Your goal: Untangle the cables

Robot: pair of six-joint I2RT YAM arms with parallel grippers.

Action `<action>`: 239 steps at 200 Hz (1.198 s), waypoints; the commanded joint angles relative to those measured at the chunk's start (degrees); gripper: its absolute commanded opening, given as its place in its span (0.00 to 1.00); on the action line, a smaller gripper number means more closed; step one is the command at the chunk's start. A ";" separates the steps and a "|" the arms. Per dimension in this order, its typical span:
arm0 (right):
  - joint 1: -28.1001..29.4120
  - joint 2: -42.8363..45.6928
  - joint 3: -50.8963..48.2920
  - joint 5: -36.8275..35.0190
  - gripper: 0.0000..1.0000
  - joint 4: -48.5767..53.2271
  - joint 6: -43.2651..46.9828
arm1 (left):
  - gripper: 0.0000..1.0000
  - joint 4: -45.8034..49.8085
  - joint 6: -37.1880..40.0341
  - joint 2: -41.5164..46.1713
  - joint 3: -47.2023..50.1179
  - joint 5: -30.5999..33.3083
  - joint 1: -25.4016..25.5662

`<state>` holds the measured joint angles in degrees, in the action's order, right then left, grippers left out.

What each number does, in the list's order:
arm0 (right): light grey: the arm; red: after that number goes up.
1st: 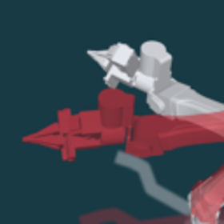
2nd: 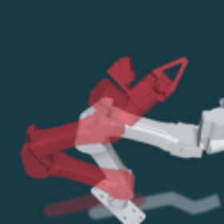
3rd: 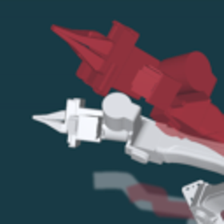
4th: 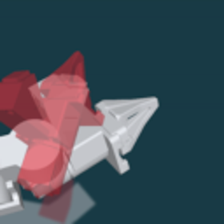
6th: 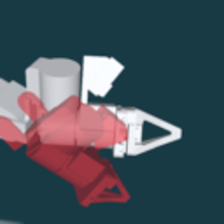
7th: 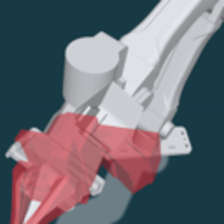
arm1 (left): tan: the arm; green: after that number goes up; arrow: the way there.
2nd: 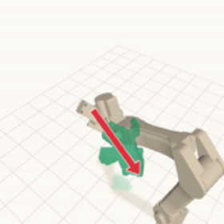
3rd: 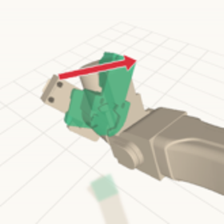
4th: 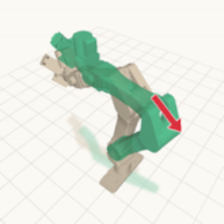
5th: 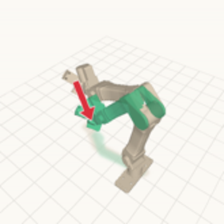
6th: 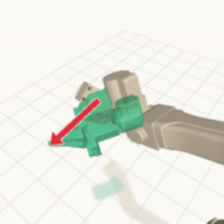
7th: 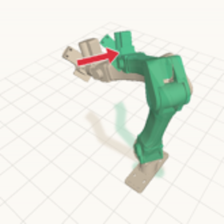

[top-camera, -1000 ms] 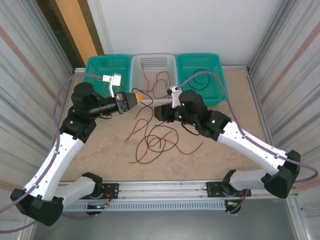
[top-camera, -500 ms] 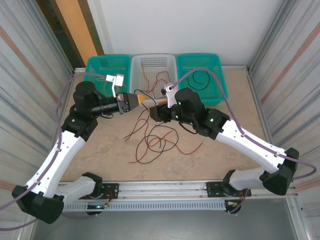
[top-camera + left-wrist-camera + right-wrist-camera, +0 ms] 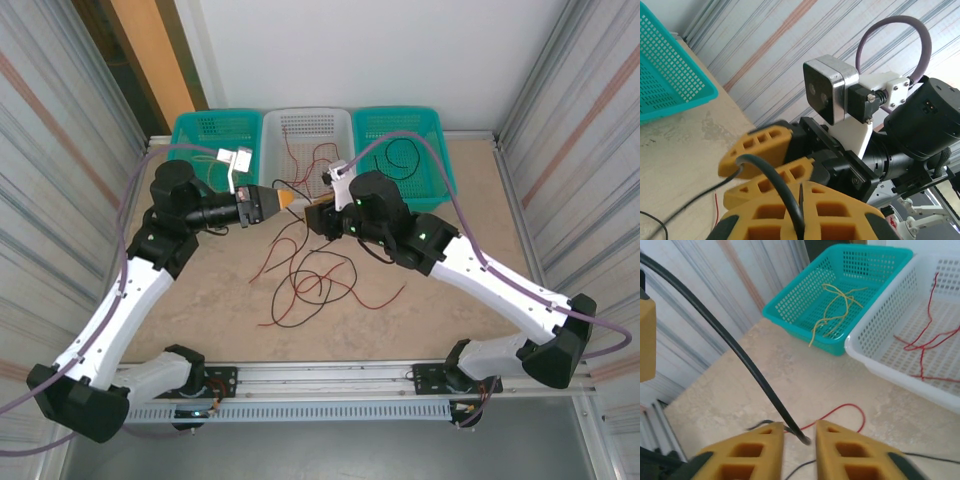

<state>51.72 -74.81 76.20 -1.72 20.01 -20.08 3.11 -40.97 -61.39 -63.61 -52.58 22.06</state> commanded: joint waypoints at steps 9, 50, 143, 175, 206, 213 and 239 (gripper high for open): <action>-0.26 -0.64 2.66 -0.38 0.51 1.15 1.51 | 0.00 -1.67 -0.28 -0.31 -0.63 -3.18 -0.49; 0.11 -1.31 4.04 -0.31 0.13 2.05 2.41 | 0.00 -1.07 0.40 -0.19 -1.07 -3.42 -0.53; -2.54 1.10 3.42 -6.82 0.00 4.19 2.87 | 0.62 2.49 2.07 -0.31 -0.51 1.55 -1.28; -13.04 -0.07 7.07 -7.42 0.00 8.56 0.74 | 0.76 9.37 7.10 2.14 0.20 7.62 -1.56; -25.60 -6.81 14.84 -6.01 0.00 14.71 -2.02 | 0.82 14.46 10.86 5.66 1.80 13.27 -1.76; -27.99 -8.77 16.24 -5.91 0.00 15.71 -2.83 | 0.82 15.84 11.71 6.27 2.00 14.57 -1.76; -35.74 -17.31 20.07 -3.25 0.00 18.40 -6.45 | 0.83 22.80 15.85 7.74 1.10 19.81 -2.00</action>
<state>20.64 -85.01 93.89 -6.63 32.32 -22.13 18.22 -31.05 -55.42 -62.15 -39.27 20.93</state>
